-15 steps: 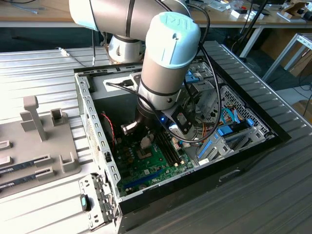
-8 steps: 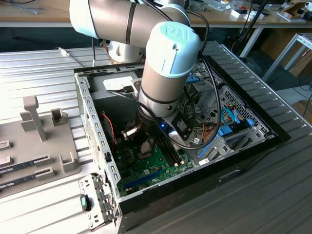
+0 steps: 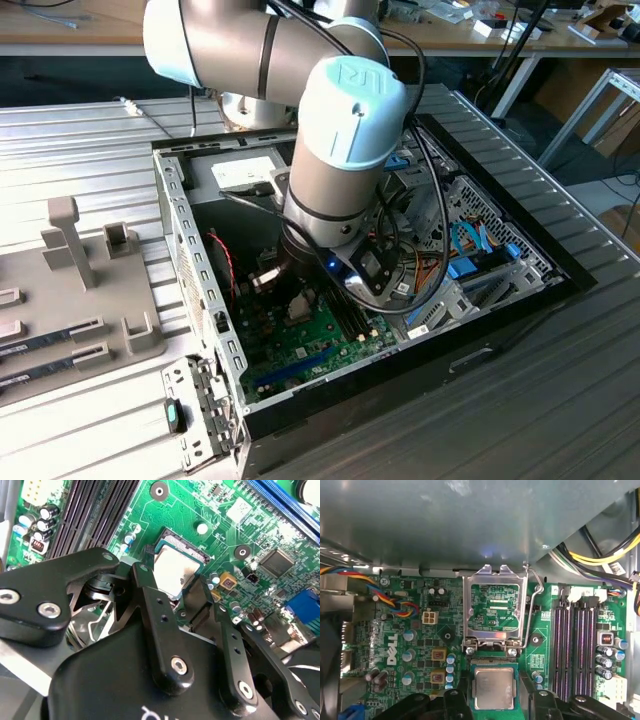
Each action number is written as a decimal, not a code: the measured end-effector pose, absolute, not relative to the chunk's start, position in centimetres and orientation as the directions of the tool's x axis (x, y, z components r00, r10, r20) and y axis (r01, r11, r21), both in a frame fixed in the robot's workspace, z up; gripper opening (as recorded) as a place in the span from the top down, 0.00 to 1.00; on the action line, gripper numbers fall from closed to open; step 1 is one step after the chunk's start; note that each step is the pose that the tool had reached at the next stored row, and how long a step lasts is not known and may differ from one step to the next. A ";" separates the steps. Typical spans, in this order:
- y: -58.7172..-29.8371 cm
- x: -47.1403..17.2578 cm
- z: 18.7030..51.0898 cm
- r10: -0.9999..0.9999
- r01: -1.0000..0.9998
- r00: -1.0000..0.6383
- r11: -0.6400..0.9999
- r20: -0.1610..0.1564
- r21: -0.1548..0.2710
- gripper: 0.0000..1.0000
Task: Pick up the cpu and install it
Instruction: 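Place the cpu into insertion slot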
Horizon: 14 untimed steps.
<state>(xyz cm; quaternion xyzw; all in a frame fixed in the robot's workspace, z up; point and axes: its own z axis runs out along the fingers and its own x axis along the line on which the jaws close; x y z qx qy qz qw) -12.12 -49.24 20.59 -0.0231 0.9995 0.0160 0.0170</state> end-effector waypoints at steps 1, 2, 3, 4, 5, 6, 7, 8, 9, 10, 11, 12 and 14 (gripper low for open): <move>-49.2 -12.1 20.5 -0.038 -0.039 -0.999 0.999 -0.035 0.031 0.53; -49.2 -12.1 20.5 -0.031 -0.032 -0.999 0.999 -0.035 0.031 0.53; -49.2 -12.1 20.4 -0.024 -0.025 -0.999 0.999 -0.035 0.031 0.53; -49.2 -12.1 20.4 -0.018 -0.019 -0.999 0.999 -0.035 0.031 0.53; -49.3 -12.1 20.3 -0.014 -0.015 -0.999 0.999 -0.035 0.031 0.53; -49.3 -12.1 20.3 -0.011 -0.012 -0.999 0.999 -0.035 0.031 0.53; -49.3 -12.1 20.2 -0.010 -0.011 -0.999 0.999 -0.035 0.031 0.53; -49.4 -12.1 20.2 -0.010 -0.011 -0.999 0.999 -0.035 0.031 0.53; -49.5 -12.2 20.1 -0.010 -0.011 -0.999 0.999 -0.035 0.031 0.53; -49.5 -12.2 20.1 -0.010 -0.011 -0.999 0.999 -0.035 0.031 0.53; -49.5 -12.3 20.0 -0.010 -0.011 -0.999 0.999 -0.035 0.031 0.53; -49.5 -12.4 20.0 -0.010 -0.011 -0.999 0.999 -0.035 0.031 0.53; -49.5 -12.4 19.9 -0.010 -0.011 -0.999 0.999 -0.035 0.031 0.53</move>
